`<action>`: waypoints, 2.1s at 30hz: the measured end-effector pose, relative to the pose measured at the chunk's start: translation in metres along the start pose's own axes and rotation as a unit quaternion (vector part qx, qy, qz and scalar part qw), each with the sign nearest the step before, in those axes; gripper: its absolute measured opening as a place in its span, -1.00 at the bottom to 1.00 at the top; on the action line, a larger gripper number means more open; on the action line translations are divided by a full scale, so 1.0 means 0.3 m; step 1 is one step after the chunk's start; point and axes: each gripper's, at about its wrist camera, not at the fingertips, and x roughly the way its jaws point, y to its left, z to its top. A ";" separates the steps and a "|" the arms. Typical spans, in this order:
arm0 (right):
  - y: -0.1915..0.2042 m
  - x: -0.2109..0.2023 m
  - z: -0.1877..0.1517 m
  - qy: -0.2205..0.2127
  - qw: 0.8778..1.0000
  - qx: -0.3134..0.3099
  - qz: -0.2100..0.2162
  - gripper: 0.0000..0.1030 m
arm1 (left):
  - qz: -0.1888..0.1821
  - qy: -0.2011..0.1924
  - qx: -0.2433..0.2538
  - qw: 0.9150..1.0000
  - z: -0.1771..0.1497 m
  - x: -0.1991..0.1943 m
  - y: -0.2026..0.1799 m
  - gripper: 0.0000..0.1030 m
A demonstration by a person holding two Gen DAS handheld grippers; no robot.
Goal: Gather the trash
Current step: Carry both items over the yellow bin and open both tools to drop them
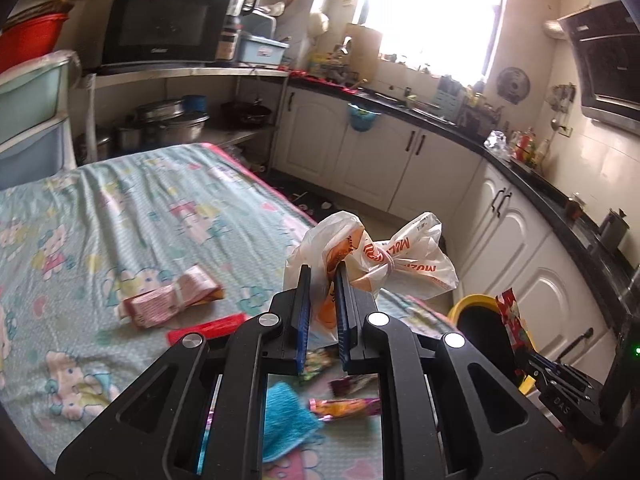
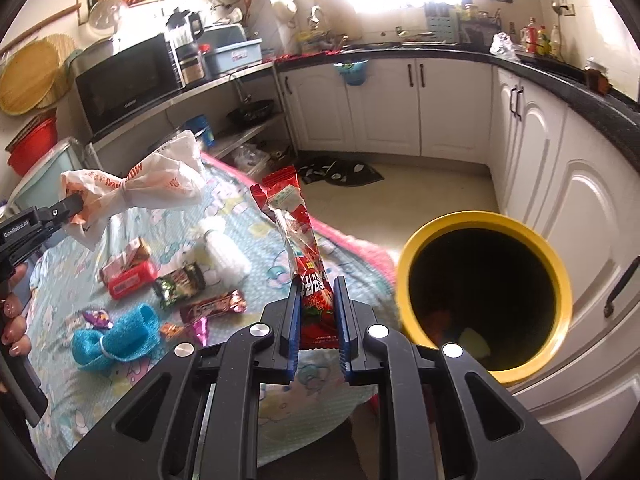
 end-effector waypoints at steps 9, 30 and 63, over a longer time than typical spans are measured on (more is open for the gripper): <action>-0.107 -0.049 0.027 -0.022 0.999 0.028 -0.027 -0.71 | -0.029 0.003 0.034 0.999 0.008 0.057 -0.161 -0.86; -0.428 -0.091 0.030 -0.043 0.988 0.103 -0.103 -0.71 | -0.092 0.044 0.105 0.989 -0.057 0.256 -0.524 -0.86; -0.670 0.125 -0.114 0.036 0.976 0.149 -0.157 -0.06 | -0.114 0.146 0.172 0.967 -0.263 0.582 -0.789 -0.01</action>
